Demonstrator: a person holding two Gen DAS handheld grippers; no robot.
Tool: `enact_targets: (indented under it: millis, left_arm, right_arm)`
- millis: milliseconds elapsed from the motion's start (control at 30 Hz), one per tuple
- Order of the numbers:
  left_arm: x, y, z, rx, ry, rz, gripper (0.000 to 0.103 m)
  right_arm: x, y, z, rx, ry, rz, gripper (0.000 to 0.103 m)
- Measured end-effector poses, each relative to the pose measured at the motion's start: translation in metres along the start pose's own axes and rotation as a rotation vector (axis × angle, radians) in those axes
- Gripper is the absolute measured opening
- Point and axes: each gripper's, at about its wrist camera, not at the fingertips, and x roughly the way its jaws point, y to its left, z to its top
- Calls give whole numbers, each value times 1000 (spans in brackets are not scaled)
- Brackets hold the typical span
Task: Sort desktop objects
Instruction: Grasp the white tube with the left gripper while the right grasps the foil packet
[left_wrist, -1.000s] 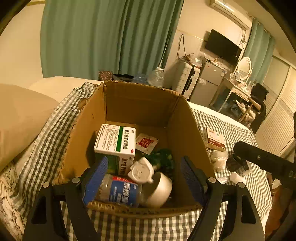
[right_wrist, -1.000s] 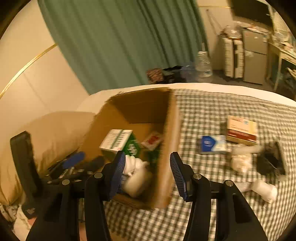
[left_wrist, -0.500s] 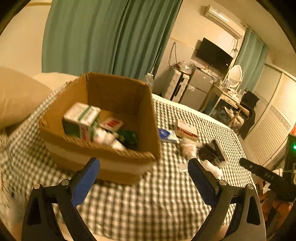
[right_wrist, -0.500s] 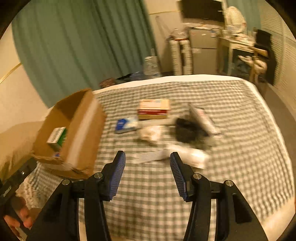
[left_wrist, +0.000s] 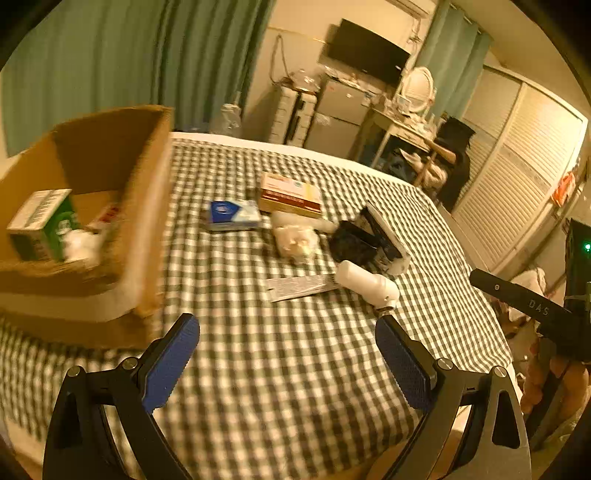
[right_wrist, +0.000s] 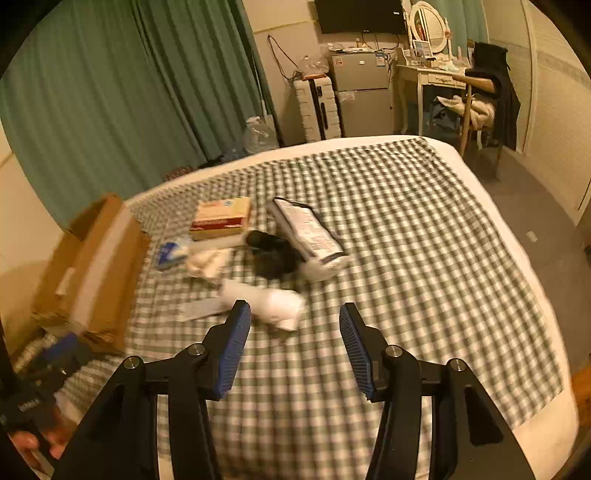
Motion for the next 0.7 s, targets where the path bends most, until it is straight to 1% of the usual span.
enact_targets:
  millis: [67,100,167,300,367,433,500,567,600,633,667,700]
  left_arm:
    - [21,-9,3,36,10,-22,98]
    - [31,-13,4,57,16,-22,98]
    - [55,-22,7,108,28,-5,98]
    - [93,-27,7,219,57,21,98]
    - [111,-24,5,272,65,54,98]
    - [128,-22,6,305,81,78,96]
    - [138,-19,9,320,89,68,95]
    - [150,-17,11,330,101,52,95]
    - [155,-18,12,337,107,40,95]
    - [159,-18,13,345,109,30,95]
    - [162,-20,14,356,112,18,95]
    - [166,-21,15,368,115,5,95]
  right_arm:
    - [12,-5,5,-22,7,-21,48]
    - [20,-7,7,-37,15,-34,43]
    - [36,-7,13,-64,38,-24,43]
    - [63,5,25,-140,44,-5,43]
    - [81,11,31,-171,54,-23,43]
    - [99,16,39,-195,61,-47,43]
    - [114,19,46,-199,68,-53,43]
    - [133,18,52,-185,93,-50,42]
    - [140,18,53,-178,105,-53,39]
    - [150,16,55,-163,126,-57,32]
    - [155,15,54,-154,136,-53,30]
    - [161,13,54,-134,144,-41,23]
